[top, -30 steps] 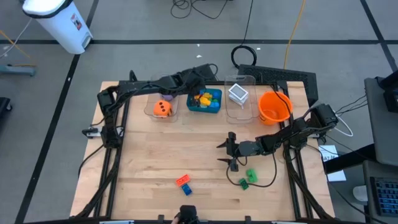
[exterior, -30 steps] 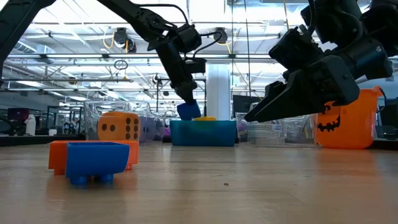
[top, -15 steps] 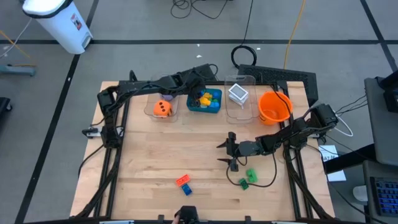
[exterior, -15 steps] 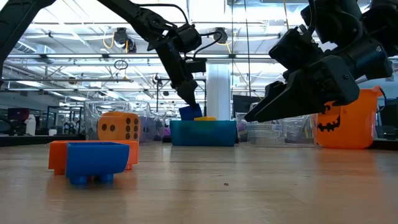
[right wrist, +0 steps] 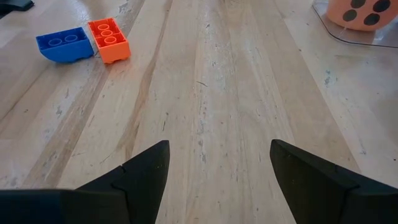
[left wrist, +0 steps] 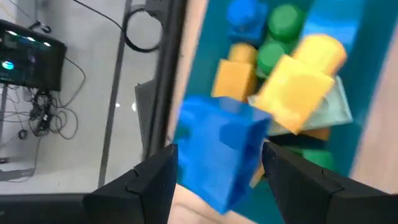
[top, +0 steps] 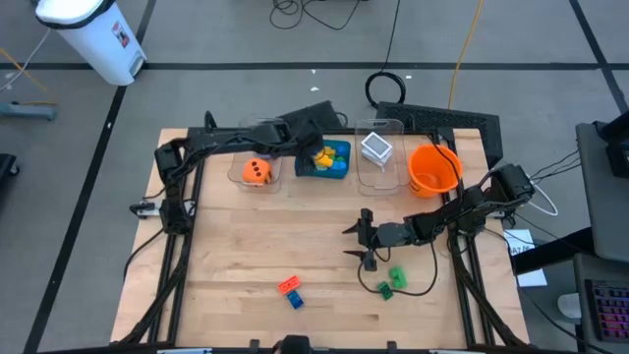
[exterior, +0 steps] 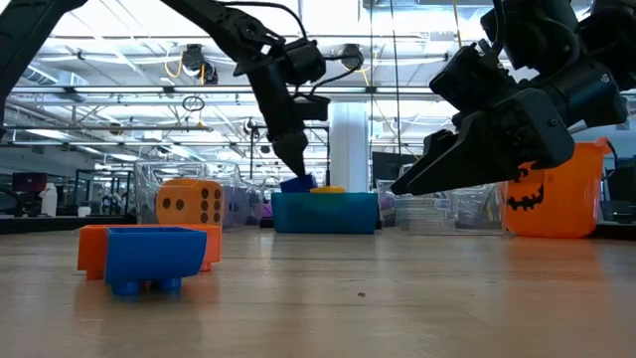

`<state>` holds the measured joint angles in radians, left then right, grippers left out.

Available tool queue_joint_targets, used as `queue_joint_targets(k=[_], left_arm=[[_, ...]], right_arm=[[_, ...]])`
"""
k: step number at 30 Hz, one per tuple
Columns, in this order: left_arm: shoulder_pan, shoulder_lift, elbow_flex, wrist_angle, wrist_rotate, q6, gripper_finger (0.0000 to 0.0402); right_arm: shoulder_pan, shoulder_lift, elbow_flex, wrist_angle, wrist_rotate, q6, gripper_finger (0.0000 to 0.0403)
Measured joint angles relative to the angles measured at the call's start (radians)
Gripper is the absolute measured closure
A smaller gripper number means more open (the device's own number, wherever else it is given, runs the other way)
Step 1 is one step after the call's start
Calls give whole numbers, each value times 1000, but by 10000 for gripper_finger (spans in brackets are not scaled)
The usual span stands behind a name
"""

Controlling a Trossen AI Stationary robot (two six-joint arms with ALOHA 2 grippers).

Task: Pick & Place Toys
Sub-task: Put the blue game piece into the blue bin, then put the orange game piece into the blue bin

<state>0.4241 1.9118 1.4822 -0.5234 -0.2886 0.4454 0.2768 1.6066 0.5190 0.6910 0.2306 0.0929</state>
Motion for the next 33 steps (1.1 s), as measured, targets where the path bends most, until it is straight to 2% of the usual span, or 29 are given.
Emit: queue_joint_targets(k=[4,14,19,25,29,33], left_arm=[[-20,0,31,-120,19,-18,162],[-80,-5,229,-572,218,-115,162],[-129,-64,233,-685,295,-197,162],[-268,-170,161,-686,313,-333,163],[-406,-227,61,-589,271,-397,163],[-537,-253,-45,-477,239,-479,163]], right_arm=[[0,0,0,0,0,0,133],[0,0,0,-1,0,18,133],[0,0,0,-6,-1,47,133],[0,0,0,-17,-36,78,133],[0,0,0,-10,-100,78,133],[0,0,0,-5,-103,79,133]])
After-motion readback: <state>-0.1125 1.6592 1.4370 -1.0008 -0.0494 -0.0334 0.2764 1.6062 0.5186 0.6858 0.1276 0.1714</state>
